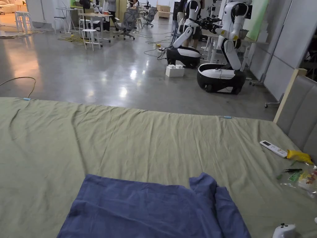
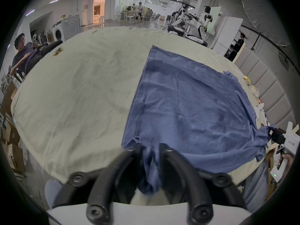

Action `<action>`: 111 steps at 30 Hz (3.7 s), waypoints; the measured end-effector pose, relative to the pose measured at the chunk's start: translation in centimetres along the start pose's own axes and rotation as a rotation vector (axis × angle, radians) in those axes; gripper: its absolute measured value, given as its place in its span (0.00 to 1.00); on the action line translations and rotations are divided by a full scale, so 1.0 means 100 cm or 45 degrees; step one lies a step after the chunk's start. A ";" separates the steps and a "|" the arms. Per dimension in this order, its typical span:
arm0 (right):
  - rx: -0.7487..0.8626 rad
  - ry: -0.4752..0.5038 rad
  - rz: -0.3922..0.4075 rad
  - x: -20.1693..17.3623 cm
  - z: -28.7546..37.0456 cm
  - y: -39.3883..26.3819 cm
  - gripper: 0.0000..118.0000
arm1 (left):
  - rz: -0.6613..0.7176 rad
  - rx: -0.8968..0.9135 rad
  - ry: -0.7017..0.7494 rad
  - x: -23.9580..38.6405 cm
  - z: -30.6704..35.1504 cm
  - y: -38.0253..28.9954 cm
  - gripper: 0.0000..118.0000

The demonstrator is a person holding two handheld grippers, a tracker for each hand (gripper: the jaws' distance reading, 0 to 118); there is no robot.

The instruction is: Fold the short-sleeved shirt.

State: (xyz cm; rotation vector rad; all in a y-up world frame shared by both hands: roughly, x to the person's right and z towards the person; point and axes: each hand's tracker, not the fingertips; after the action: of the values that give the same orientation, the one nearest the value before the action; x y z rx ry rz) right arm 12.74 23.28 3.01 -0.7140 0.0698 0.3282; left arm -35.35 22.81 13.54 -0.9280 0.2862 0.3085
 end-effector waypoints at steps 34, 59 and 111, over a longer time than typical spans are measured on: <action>0.963 0.129 -0.170 -0.070 0.058 0.151 0.00 | -0.117 1.000 0.052 0.061 0.075 0.091 0.01; 0.578 0.089 -0.073 -0.049 -0.056 0.125 0.00 | -0.076 0.082 -0.024 0.044 -0.208 0.269 0.52; 0.167 0.140 -0.113 0.037 -0.186 0.234 0.03 | -0.248 0.304 0.002 0.065 -0.104 0.264 0.05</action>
State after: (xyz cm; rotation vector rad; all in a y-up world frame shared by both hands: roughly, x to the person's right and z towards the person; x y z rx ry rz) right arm 9.65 28.65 -26.41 -0.6025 0.1619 0.1977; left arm -40.52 30.06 -14.22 -0.7143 0.2267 0.0914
